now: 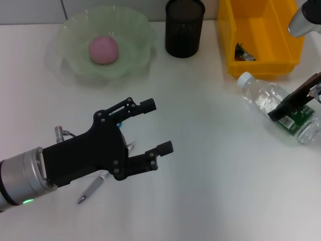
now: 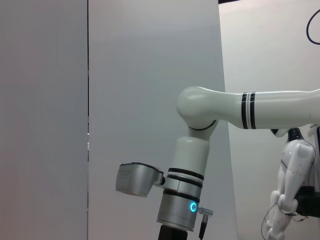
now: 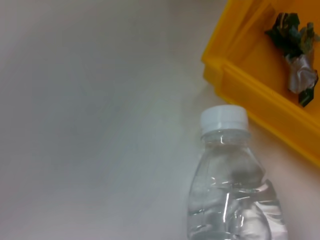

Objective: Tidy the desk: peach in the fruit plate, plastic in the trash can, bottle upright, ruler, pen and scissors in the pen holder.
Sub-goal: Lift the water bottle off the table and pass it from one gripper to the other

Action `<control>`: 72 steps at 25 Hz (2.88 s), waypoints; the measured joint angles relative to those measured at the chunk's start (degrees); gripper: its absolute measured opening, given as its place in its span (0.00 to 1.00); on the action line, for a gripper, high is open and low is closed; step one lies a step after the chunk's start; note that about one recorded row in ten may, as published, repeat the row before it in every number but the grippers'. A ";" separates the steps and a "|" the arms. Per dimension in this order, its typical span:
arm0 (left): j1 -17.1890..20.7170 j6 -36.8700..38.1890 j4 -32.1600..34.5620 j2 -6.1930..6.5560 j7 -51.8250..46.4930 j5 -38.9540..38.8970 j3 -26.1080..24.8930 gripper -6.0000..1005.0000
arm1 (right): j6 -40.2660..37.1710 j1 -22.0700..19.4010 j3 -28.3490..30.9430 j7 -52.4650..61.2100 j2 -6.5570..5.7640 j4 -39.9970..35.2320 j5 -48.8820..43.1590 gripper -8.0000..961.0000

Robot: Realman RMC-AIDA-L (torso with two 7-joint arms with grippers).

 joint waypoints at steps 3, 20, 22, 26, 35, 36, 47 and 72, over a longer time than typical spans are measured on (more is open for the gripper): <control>0.00 -0.06 0.00 0.00 0.00 0.00 -0.07 0.67 | 0.16 -0.90 0.00 -0.75 0.52 -1.85 0.45 0.80; -0.30 -0.21 -0.07 0.00 -1.53 -1.94 0.16 0.67 | -4.03 -17.78 0.50 -15.09 0.84 -18.03 31.16 0.79; -0.93 -0.21 -0.11 0.00 -3.35 -2.58 0.19 0.66 | -4.93 -19.75 0.61 -18.97 0.84 -18.08 35.65 0.79; -2.90 -0.19 -0.24 0.00 -8.31 -2.80 0.01 0.66 | -5.40 -24.06 0.86 -28.21 0.92 -17.54 45.20 0.79; -4.59 -1.44 -0.03 0.25 -17.14 -5.63 -0.44 0.66 | -9.44 -29.02 4.52 -46.88 0.96 -9.29 61.76 0.79; -4.63 -1.59 0.13 0.27 -18.02 -5.77 -0.44 0.66 | -10.56 -29.22 5.06 -48.85 0.97 -7.95 63.13 0.79; -6.77 -0.41 0.66 0.34 -25.16 -5.62 0.74 0.66 | -16.28 -27.27 6.03 -63.05 0.97 4.60 67.03 0.79; -7.53 0.34 0.12 0.00 -25.58 -5.54 2.49 0.65 | -16.90 -20.76 1.38 -66.48 1.06 14.77 66.53 0.79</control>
